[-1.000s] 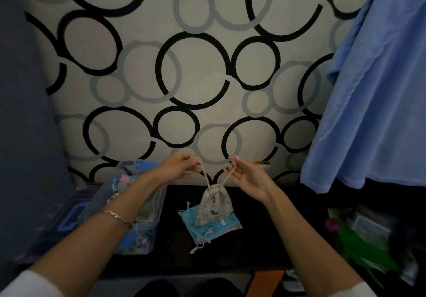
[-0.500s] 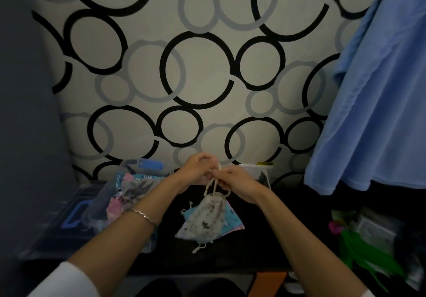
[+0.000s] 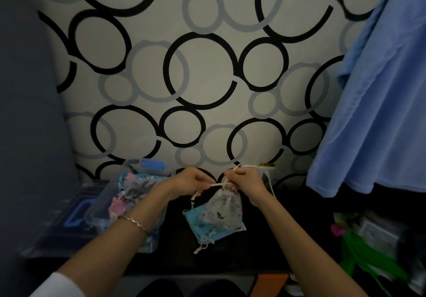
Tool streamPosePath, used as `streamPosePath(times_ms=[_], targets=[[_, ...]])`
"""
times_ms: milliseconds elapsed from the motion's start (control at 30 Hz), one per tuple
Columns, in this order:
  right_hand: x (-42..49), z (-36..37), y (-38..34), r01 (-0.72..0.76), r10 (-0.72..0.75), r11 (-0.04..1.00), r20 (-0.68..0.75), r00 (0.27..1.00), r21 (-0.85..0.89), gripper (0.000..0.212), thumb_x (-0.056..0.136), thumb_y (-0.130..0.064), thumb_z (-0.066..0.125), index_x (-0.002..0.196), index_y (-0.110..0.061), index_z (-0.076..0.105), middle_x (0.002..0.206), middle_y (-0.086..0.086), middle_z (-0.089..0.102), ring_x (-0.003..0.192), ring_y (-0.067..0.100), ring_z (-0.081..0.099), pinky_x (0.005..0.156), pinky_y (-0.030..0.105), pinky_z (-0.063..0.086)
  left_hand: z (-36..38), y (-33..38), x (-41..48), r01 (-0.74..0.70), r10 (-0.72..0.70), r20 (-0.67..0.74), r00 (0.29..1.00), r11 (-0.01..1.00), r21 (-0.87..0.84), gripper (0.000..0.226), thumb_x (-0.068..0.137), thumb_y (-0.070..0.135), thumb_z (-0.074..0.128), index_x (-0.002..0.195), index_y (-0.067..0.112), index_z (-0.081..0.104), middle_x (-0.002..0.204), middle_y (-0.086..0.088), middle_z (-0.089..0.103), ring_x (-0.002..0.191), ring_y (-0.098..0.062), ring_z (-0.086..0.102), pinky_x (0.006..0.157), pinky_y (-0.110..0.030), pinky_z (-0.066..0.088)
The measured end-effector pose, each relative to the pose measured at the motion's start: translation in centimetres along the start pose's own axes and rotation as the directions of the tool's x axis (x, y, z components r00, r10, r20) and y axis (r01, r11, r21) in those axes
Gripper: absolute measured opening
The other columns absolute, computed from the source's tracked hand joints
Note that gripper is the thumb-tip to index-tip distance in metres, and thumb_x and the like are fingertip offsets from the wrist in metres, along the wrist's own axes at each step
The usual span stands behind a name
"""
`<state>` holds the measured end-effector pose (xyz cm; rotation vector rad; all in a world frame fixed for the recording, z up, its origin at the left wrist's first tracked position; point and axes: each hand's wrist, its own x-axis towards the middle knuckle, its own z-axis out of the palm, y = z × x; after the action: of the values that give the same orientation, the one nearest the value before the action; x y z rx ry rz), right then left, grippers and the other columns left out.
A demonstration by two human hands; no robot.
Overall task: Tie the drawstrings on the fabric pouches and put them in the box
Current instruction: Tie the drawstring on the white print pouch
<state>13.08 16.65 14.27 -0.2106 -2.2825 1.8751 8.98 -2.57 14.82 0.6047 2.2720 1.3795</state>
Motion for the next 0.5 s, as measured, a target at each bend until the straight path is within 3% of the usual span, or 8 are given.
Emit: streamPosePath(times_ms=[100, 167, 267, 300, 400, 500], targets=[[-0.1, 0.9, -0.1, 0.008, -0.008, 1.0, -0.004, 1.0, -0.003, 0.028, 0.087, -0.009, 0.071, 0.063, 0.002, 0.062, 0.052, 0.012, 0.056, 0.044, 0.013, 0.051, 0.051, 0.025, 0.049, 1.5, 0.7, -0.4, 0.041, -0.041, 0.002, 0.999, 0.998, 0.043, 0.024, 0.098, 0.013, 0.045, 0.095, 0.02, 0.069, 0.071, 0.001, 0.05, 0.062, -0.009, 0.044, 0.053, -0.018, 0.037], [0.0, 1.4, 0.0, 0.036, -0.037, 0.996, -0.004, 0.999, -0.085, 0.036, 0.086, -0.012, 0.072, 0.054, -0.005, 0.057, 0.051, 0.01, 0.054, 0.043, 0.011, 0.049, 0.05, 0.024, 0.046, 2.6, 1.0, -0.5, 0.04, -0.04, -0.012, 0.999, 0.999, 0.012, 0.018, 0.092, 0.033, 0.055, 0.085, 0.018, 0.064, 0.074, -0.003, 0.047, 0.066, -0.015, 0.04, 0.057, -0.024, 0.034], [-0.1, 1.4, 0.0, 0.059, -0.059, 0.996, 0.0, 0.998, -0.071, 0.039, 0.087, -0.012, 0.071, 0.051, -0.01, 0.056, 0.05, 0.004, 0.055, 0.046, 0.009, 0.049, 0.051, 0.021, 0.045, 3.5, -0.1, 0.3, -0.105, 0.103, -0.053, 0.993, 0.994, -0.038, 0.06, 0.07, 0.061, 0.069, 0.078, 0.002, 0.064, 0.075, -0.006, 0.046, 0.069, -0.019, 0.039, 0.065, -0.034, 0.033], [-0.2, 1.2, -0.1, 0.057, -0.057, 0.998, 0.014, 0.998, -0.024, 0.034, 0.088, -0.012, 0.07, 0.055, -0.008, 0.06, 0.053, 0.005, 0.06, 0.049, 0.01, 0.054, 0.054, 0.023, 0.047, 3.5, -0.5, 0.5, -0.123, 0.118, -0.087, 0.989, 0.991, -0.054, 0.065, 0.07, 0.062, 0.07, 0.078, -0.002, 0.064, 0.075, -0.006, 0.047, 0.069, -0.019, 0.04, 0.065, -0.034, 0.033], [-0.5, 0.7, -0.5, 0.01, -0.017, 0.998, 0.102, 0.995, 0.061, 0.013, 0.08, -0.011, 0.075, 0.08, -0.005, 0.063, 0.076, 0.014, 0.066, 0.067, 0.02, 0.062, 0.06, 0.029, 0.048, 3.1, -1.0, 0.9, -0.099, 0.08, -0.18, 0.98, 0.99, -0.099, 0.042, 0.087, 0.035, 0.067, 0.081, -0.006, 0.066, 0.076, -0.01, 0.053, 0.072, -0.018, 0.047, 0.065, -0.031, 0.039], [-0.9, 0.7, 0.2, 0.006, -0.004, 1.0, 0.153, 0.988, -0.013, 0.034, 0.077, -0.001, 0.076, 0.098, -0.012, 0.052, 0.093, 0.012, 0.059, 0.08, 0.019, 0.057, 0.064, 0.026, 0.05, 3.0, -1.3, 1.1, -0.115, 0.085, -0.224, 0.971, 0.986, -0.124, 0.027, 0.09, 0.029, 0.066, 0.075, 0.007, 0.063, 0.073, -0.009, 0.05, 0.068, -0.017, 0.044, 0.06, -0.026, 0.038]])
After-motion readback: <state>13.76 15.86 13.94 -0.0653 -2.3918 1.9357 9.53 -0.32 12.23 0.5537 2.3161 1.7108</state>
